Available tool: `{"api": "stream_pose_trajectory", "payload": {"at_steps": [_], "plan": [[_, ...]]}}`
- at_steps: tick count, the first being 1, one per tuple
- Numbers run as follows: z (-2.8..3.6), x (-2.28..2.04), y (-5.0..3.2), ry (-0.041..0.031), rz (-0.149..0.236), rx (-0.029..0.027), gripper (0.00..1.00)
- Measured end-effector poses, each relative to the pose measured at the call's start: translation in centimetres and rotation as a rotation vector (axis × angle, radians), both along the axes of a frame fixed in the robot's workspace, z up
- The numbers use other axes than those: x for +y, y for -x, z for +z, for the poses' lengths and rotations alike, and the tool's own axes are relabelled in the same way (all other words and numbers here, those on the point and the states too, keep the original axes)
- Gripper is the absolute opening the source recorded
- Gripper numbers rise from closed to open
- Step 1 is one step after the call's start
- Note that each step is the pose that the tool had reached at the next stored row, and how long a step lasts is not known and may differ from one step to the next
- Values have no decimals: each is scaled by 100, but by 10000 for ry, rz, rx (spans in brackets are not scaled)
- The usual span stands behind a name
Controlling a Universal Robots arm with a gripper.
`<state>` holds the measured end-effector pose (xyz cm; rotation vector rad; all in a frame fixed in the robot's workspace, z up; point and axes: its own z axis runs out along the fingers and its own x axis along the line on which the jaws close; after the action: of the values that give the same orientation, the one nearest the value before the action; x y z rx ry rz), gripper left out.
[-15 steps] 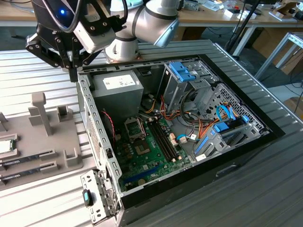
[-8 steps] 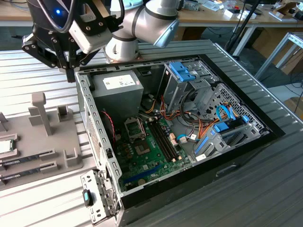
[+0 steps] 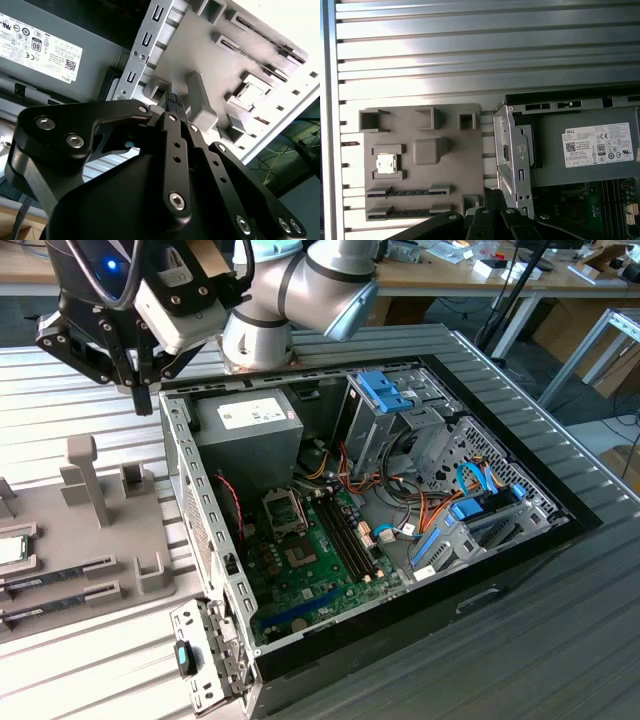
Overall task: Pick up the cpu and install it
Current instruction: 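Reach for the cpu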
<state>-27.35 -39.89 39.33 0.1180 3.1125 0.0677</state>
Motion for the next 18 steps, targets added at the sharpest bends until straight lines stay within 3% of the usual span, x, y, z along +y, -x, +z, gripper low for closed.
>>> {"api": "stream_pose_trajectory", "payload": {"at_steps": [18], "plan": [[-2,0,178,0,-1,0,11]]}}
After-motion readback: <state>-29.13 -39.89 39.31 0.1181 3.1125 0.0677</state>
